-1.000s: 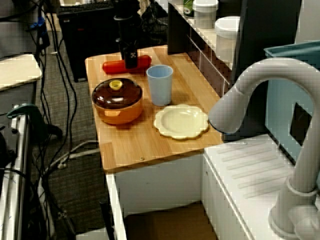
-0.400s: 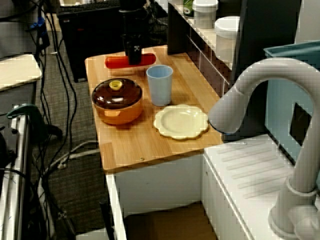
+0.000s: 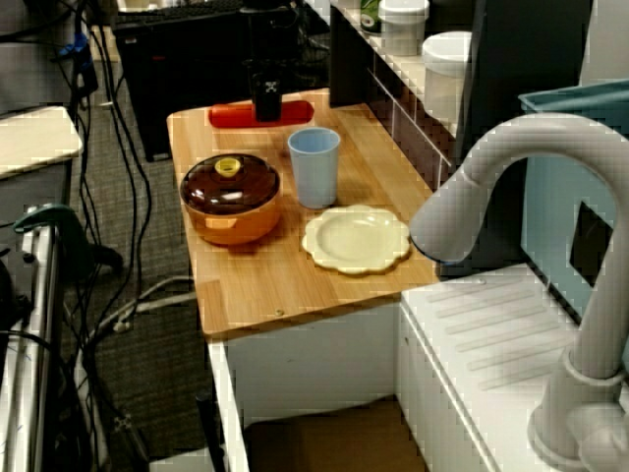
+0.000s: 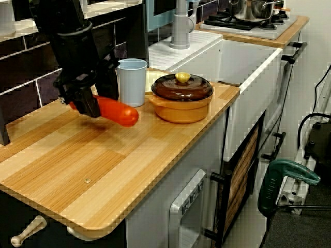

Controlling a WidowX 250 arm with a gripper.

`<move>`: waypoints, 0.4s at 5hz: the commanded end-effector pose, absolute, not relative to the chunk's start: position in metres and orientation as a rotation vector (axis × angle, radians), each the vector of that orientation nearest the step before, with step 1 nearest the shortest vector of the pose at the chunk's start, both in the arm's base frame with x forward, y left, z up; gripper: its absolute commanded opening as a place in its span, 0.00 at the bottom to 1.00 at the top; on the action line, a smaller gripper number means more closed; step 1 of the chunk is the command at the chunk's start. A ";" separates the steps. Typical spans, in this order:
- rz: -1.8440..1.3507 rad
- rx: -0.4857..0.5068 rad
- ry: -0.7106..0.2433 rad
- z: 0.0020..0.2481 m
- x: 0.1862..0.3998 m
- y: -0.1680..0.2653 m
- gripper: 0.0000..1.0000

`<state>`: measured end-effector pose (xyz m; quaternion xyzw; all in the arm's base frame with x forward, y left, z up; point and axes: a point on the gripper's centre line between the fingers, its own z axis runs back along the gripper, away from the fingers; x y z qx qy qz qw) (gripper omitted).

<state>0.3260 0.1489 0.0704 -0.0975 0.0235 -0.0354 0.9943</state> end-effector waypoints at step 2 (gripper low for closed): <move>-0.184 -0.183 -0.017 0.134 0.333 0.117 0.00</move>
